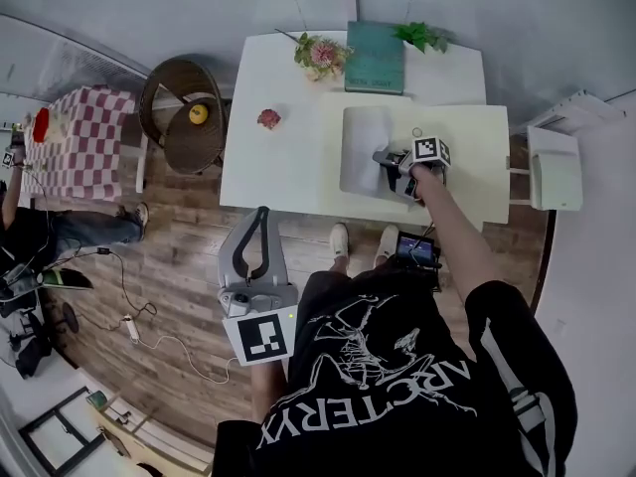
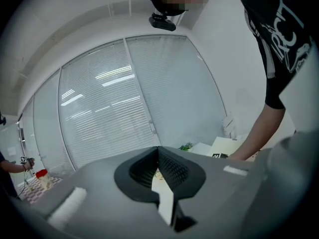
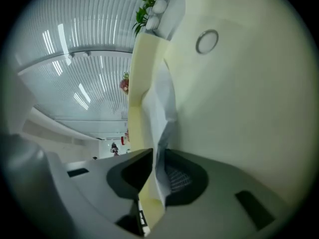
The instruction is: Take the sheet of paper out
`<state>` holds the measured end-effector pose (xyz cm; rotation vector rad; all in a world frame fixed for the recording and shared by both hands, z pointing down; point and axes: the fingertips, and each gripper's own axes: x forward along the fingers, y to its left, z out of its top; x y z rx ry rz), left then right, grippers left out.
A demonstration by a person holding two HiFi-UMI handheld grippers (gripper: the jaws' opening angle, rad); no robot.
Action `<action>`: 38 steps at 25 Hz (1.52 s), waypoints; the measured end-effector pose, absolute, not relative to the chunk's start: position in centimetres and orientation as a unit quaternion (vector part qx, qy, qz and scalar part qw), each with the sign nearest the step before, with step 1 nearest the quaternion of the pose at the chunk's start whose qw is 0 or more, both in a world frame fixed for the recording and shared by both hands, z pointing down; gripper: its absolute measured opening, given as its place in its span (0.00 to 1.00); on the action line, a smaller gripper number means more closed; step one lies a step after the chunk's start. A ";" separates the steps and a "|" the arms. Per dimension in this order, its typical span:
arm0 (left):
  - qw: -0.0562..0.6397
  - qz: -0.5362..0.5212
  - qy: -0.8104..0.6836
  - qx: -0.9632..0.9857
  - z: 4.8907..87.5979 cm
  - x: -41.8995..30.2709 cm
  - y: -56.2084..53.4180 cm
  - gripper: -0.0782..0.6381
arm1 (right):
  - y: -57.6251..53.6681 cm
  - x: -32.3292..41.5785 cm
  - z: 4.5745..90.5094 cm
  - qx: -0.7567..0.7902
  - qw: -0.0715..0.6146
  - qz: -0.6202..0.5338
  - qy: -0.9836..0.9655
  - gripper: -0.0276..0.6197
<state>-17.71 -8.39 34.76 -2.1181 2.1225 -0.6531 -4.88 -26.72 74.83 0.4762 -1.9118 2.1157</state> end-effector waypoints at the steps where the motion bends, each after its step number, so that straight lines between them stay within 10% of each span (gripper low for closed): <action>1: 0.036 -0.213 0.693 -0.688 34.8 -17.9 -8.2 0.12 | -26.7 -5.0 74.8 0.159 0.112 0.730 -0.655 0.18; 19: 0.048 -0.174 0.660 -0.729 34.7 -17.4 -10.6 0.12 | -26.5 -2.2 70.5 0.180 0.111 0.665 -0.717 0.06; 38: 0.072 -0.111 0.590 -0.796 33.4 -12.9 -16.0 0.12 | -24.4 6.8 47.8 0.312 0.083 0.276 -0.905 0.06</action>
